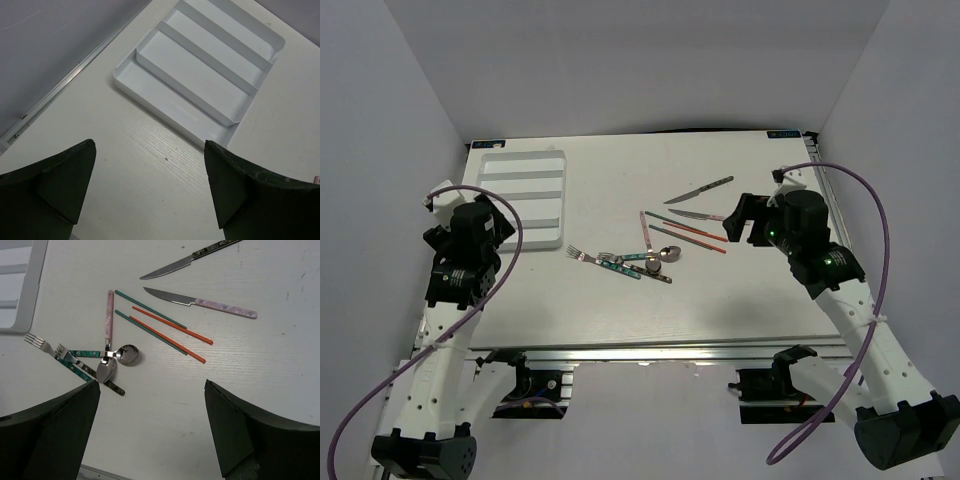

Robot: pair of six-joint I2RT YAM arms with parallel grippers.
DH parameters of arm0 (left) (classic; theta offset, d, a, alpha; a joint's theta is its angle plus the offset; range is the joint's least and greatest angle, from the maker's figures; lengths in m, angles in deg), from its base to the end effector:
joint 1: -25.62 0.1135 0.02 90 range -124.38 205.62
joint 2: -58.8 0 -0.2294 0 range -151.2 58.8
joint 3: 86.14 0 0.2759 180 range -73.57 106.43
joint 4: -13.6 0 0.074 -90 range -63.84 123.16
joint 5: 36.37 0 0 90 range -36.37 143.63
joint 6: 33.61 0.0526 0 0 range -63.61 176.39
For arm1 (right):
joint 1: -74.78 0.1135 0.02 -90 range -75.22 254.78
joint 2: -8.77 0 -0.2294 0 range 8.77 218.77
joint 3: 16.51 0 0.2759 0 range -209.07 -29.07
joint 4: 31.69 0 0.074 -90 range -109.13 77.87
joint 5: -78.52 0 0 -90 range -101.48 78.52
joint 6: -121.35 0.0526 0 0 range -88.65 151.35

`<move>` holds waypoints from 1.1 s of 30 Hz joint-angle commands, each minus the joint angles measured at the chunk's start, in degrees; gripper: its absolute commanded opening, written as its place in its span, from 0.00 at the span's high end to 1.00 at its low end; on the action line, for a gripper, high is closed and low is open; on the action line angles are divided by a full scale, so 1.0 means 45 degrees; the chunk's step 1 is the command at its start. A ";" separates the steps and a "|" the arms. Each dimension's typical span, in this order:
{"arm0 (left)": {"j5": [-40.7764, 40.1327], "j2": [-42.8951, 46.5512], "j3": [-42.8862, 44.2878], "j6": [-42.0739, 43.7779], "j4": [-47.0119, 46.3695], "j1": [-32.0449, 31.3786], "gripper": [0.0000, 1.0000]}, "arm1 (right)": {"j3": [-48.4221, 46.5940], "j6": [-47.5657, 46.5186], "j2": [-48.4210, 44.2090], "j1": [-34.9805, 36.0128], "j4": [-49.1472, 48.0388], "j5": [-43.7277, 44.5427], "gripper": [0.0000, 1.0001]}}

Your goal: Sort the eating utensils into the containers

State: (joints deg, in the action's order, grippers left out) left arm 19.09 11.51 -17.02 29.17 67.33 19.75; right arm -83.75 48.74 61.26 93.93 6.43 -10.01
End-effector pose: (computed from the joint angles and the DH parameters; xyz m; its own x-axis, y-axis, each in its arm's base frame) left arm 0.2220 0.0072 0.3227 -0.2870 -0.3493 -0.8920 -0.5913 0.7972 -0.1219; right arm 0.2492 0.0851 0.3155 -0.4490 0.1604 -0.8790 -0.1797 0.9475 0.2646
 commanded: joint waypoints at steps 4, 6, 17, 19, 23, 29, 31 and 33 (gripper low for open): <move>-0.0468 -0.0740 0.1064 -0.0903 0.1300 0.0015 0.02 | -0.0059 -0.0152 -0.0004 0.0059 -0.0484 -0.0868 0.11; -0.0449 -0.1092 0.1317 -0.1117 0.1534 0.0015 0.02 | 0.0215 -0.0308 0.0035 0.0059 -0.1049 -0.1593 0.11; 0.0194 -0.1777 0.0851 -0.1392 0.1419 0.0015 0.02 | -0.2084 -0.2315 0.6025 0.3762 -0.0370 -0.1815 0.17; 0.0449 -0.1486 0.0268 -0.1159 0.0990 0.0015 0.02 | -0.3295 -0.2924 0.7836 0.4548 0.0158 -0.1405 0.26; 0.0412 -0.0919 -0.0903 -0.0846 0.0073 0.0015 0.02 | -0.5151 -0.3668 1.0324 0.6109 0.0355 -0.1168 0.47; -0.0313 -0.0079 -0.1767 -0.0807 -0.0454 0.0015 0.02 | -0.7808 -0.4722 1.3371 0.7284 0.0510 -0.1168 0.55; -0.0137 0.0117 -0.1961 -0.0709 -0.0671 0.0015 0.02 | -0.8490 -0.5130 1.4232 0.7422 0.0589 -0.0953 0.55; -0.0058 0.0176 -0.2099 -0.0708 -0.0789 0.0015 0.02 | -0.8747 -0.5386 1.4777 0.7539 0.0589 -0.0914 0.54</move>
State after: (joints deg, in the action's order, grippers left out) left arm 19.11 10.64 -25.67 25.35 66.96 19.77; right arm -119.48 28.56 126.09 127.48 7.88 -15.50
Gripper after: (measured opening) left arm 0.980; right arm 0.454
